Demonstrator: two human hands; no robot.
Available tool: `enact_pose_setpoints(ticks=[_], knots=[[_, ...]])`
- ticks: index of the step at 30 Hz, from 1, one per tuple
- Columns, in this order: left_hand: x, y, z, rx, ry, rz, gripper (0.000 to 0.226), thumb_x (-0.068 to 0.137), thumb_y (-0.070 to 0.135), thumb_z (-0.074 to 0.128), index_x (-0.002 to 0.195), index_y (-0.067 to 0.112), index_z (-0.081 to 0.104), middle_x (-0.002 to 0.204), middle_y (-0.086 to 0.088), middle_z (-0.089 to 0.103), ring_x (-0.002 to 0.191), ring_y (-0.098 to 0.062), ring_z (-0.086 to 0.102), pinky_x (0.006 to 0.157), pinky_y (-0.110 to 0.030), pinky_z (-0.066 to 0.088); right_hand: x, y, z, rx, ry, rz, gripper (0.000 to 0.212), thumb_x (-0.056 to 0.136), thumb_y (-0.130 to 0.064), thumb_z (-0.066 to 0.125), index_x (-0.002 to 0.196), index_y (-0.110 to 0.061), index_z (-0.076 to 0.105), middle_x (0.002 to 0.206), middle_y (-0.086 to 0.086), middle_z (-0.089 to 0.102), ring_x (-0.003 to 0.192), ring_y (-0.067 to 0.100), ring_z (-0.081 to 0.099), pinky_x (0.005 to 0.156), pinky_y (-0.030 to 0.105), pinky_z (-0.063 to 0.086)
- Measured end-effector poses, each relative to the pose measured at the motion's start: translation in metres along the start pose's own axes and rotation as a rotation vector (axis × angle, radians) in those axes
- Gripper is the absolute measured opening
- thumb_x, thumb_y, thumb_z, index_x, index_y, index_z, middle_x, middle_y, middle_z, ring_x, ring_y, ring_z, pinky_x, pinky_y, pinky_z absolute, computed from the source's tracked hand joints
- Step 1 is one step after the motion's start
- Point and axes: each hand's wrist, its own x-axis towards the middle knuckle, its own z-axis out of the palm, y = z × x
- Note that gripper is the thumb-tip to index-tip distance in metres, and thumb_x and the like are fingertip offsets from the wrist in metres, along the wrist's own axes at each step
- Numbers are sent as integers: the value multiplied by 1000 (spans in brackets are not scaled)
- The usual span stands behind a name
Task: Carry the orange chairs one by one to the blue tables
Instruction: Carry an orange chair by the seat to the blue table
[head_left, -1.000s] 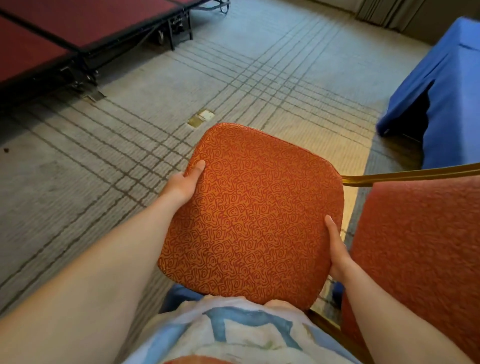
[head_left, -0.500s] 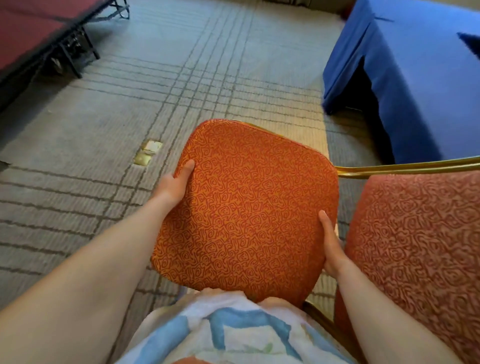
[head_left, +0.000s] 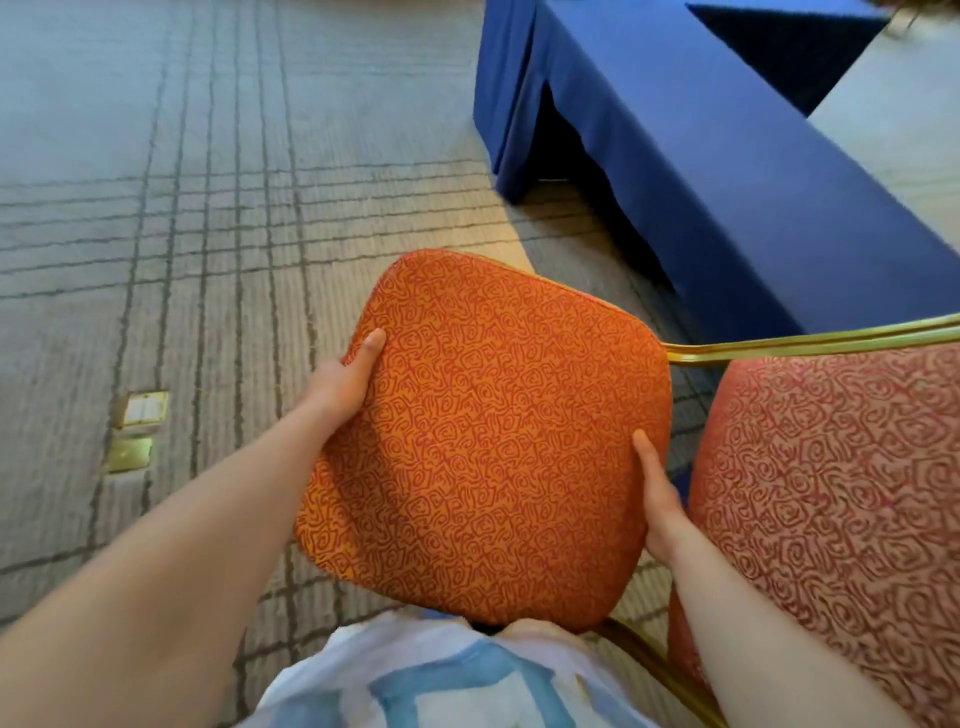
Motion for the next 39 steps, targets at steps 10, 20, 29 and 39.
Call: enact_pose_setpoints(ticks=[10, 20, 29, 39], knots=[[135, 151, 41, 167, -130, 105, 91, 83, 77, 35, 128, 2, 58, 127, -23, 59, 119, -37, 55, 98, -35, 41, 78, -89, 35, 169, 65, 47, 107, 20, -85, 74, 109, -26, 68, 106, 7, 74, 102, 27, 68, 97, 47, 49], [244, 255, 119, 267, -365, 229, 84, 88, 70, 38, 131, -1, 55, 132, -24, 56, 124, -36, 52, 100, -34, 39, 118, -141, 52, 365, 335, 26, 75, 57, -82, 65, 110, -29, 63, 107, 9, 71, 99, 29, 66, 85, 42, 52], [346, 370, 209, 480, -731, 428, 77, 90, 65, 42, 123, -3, 60, 129, -22, 58, 122, -33, 54, 96, -33, 39, 142, -163, 128, 750, 566, 46, 95, 49, -79, 69, 130, -32, 55, 112, 6, 71, 105, 26, 65, 81, 39, 52], [334, 425, 322, 761, -1172, 652, 85, 87, 73, 37, 127, 2, 58, 130, -21, 58, 119, -35, 54, 87, -34, 36, 115, -153, 188, 1086, 967, 110, 109, 40, -84, 72, 134, -31, 55, 119, 3, 70, 107, 23, 67, 80, 36, 55]])
